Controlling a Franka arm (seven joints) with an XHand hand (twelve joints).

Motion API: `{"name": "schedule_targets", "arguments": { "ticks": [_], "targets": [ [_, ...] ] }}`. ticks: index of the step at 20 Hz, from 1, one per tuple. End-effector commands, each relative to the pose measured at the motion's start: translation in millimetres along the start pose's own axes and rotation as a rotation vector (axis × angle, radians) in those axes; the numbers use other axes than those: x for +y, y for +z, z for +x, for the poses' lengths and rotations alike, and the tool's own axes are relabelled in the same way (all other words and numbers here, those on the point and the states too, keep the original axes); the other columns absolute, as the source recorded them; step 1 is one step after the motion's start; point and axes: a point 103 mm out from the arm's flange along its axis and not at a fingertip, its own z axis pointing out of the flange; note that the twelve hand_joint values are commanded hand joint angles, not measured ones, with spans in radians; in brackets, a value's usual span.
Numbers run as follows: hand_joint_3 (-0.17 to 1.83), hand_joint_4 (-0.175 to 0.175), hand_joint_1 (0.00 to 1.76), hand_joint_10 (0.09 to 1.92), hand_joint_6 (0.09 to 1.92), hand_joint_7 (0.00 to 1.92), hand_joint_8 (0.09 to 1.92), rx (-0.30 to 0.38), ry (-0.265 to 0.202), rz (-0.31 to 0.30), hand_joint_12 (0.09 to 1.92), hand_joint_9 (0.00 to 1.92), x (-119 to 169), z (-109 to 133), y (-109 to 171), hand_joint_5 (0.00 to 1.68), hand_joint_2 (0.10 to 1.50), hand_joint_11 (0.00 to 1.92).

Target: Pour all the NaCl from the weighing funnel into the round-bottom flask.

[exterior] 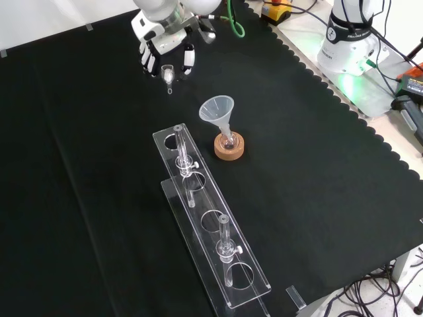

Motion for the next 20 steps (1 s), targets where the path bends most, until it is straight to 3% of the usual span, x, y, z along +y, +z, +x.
{"name": "schedule_targets", "arguments": {
  "ticks": [1, 8, 20],
  "targets": [
    [0.72, 0.128, 1.11, 0.41, 0.88, 0.62, 0.65, -0.077, 0.005, -0.006, 1.12, 0.95, -32.8, 2.5, -30.7, 1.18, 0.67, 0.73],
    [0.73, 0.134, 1.11, 0.41, 0.88, 0.62, 0.65, -0.118, 0.009, -0.019, 1.12, 0.95, -54.8, 8.9, -58.9, 1.18, 0.66, 0.73],
    [0.73, 0.165, 1.11, 0.40, 0.88, 0.60, 0.65, -0.212, -0.024, -0.024, 1.13, 0.94, -84.8, 48.6, -90.3, 1.18, 0.66, 0.71]
  ]
}}
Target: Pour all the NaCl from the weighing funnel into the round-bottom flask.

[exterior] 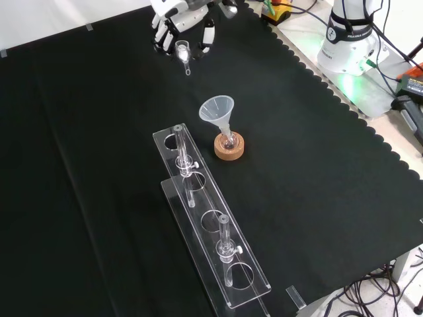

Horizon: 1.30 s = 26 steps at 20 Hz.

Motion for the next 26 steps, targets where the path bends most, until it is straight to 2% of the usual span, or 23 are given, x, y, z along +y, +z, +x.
{"name": "schedule_targets", "arguments": {
  "ticks": [1, 9, 18, 26],
  "targets": [
    [0.73, 0.168, 1.11, 0.40, 0.88, 0.60, 0.65, -0.044, -0.013, -0.004, 1.13, 0.94, -12.7, 17.1, -14.6, 1.18, 0.66, 0.71],
    [0.73, 0.175, 1.10, 0.40, 0.88, 0.60, 0.65, -0.066, -0.039, 0.015, 1.13, 0.94, -14.9, 36.4, -19.4, 1.18, 0.66, 0.71],
    [0.73, 0.175, 1.10, 0.40, 0.88, 0.59, 0.65, -0.090, -0.077, 0.046, 1.14, 0.93, -3.2, 59.4, -17.2, 1.17, 0.66, 0.71],
    [0.73, 0.175, 1.10, 0.40, 0.88, 0.58, 0.65, -0.141, -0.101, 0.058, 1.14, 0.93, -0.8, 75.6, -15.2, 1.17, 0.66, 0.70]
  ]
}}
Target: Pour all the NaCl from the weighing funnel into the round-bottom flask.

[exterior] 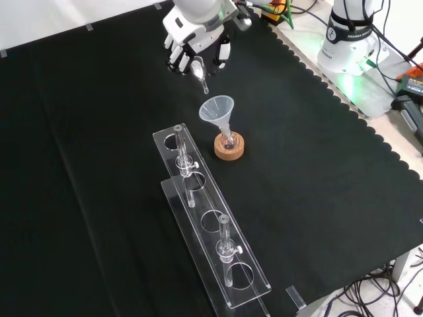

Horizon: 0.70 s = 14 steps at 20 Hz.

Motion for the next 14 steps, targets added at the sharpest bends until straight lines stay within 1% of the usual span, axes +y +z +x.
{"name": "schedule_targets", "arguments": {
  "ticks": [1, 10, 14],
  "targets": [
    [0.73, 0.175, 1.10, 0.40, 0.88, 0.58, 0.65, -0.049, -0.020, 0.025, 1.14, 0.93, 6.2, 15.5, 2.2, 1.17, 0.66, 0.70],
    [0.73, 0.175, 1.10, 0.40, 0.88, 0.58, 0.65, -0.105, -0.037, 0.017, 1.14, 0.93, 4.1, 26.0, -3.7, 1.17, 0.66, 0.70],
    [0.73, 0.175, 1.10, 0.40, 0.88, 0.58, 0.64, -0.152, -0.044, 0.007, 1.14, 0.93, 3.5, 28.8, -8.9, 1.17, 0.66, 0.70]
  ]
}}
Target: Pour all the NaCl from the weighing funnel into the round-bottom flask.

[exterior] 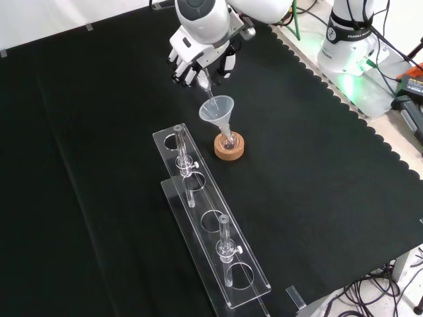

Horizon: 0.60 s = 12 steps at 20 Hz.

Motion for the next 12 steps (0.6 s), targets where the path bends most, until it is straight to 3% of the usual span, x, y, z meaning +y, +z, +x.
{"name": "schedule_targets", "arguments": {
  "ticks": [1, 12],
  "targets": [
    [0.73, 0.175, 1.10, 0.40, 0.88, 0.58, 0.65, -0.057, -0.007, -0.011, 1.14, 0.93, -1.0, 4.0, -7.0, 1.17, 0.66, 0.70],
    [0.73, 0.175, 1.10, 0.40, 0.88, 0.57, 0.65, -0.168, -0.011, -0.046, 1.14, 0.93, -8.5, 12.0, -25.2, 1.17, 0.66, 0.70]
  ]
}}
